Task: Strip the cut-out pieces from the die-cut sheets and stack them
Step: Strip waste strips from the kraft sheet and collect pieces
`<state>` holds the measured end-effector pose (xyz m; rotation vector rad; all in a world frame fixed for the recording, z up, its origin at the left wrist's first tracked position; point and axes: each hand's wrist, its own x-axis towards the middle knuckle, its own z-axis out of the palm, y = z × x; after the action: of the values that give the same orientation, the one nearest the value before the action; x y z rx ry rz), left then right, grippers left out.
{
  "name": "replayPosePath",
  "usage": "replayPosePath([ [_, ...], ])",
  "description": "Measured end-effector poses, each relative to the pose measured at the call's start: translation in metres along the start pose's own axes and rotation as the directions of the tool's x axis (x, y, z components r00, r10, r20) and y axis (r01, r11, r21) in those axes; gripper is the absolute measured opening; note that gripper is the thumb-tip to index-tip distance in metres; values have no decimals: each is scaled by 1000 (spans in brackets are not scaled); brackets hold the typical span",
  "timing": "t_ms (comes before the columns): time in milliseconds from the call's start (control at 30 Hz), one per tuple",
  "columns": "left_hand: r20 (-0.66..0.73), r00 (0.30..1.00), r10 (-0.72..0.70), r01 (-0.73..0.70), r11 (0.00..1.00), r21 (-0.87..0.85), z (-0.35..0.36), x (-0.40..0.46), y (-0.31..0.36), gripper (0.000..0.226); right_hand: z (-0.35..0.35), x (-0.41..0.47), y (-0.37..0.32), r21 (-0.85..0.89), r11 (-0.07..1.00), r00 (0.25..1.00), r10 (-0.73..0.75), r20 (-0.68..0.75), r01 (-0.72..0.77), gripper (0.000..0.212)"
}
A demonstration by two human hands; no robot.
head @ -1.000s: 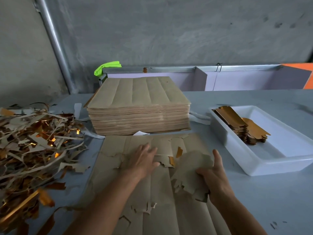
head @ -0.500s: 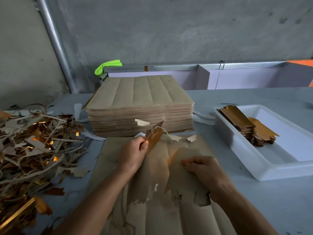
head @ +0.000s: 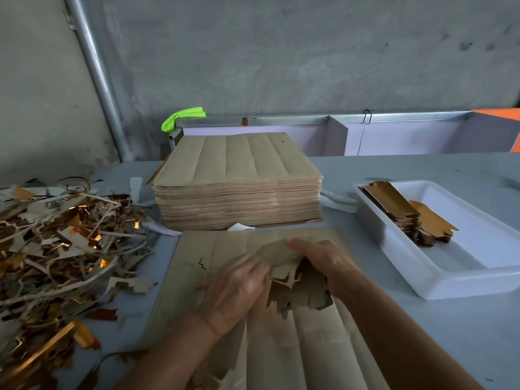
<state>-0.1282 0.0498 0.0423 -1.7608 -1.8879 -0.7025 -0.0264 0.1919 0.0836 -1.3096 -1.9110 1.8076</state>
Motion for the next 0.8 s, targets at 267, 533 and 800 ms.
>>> replayPosePath([
  [267,17,999,-50,49,996,71,6,-15,-1,27,-17,0,35,165,984,996,72,-50,-62,24],
  [533,26,788,-616,612,777,-149,13,-24,-29,18,-57,-5,50,-12,996,996,83,-31,-84,23],
  [800,186,493,-850,850,425,-312,32,-24,-36,31,-107,-6,43,523,851,961,188,-204,-56,28],
])
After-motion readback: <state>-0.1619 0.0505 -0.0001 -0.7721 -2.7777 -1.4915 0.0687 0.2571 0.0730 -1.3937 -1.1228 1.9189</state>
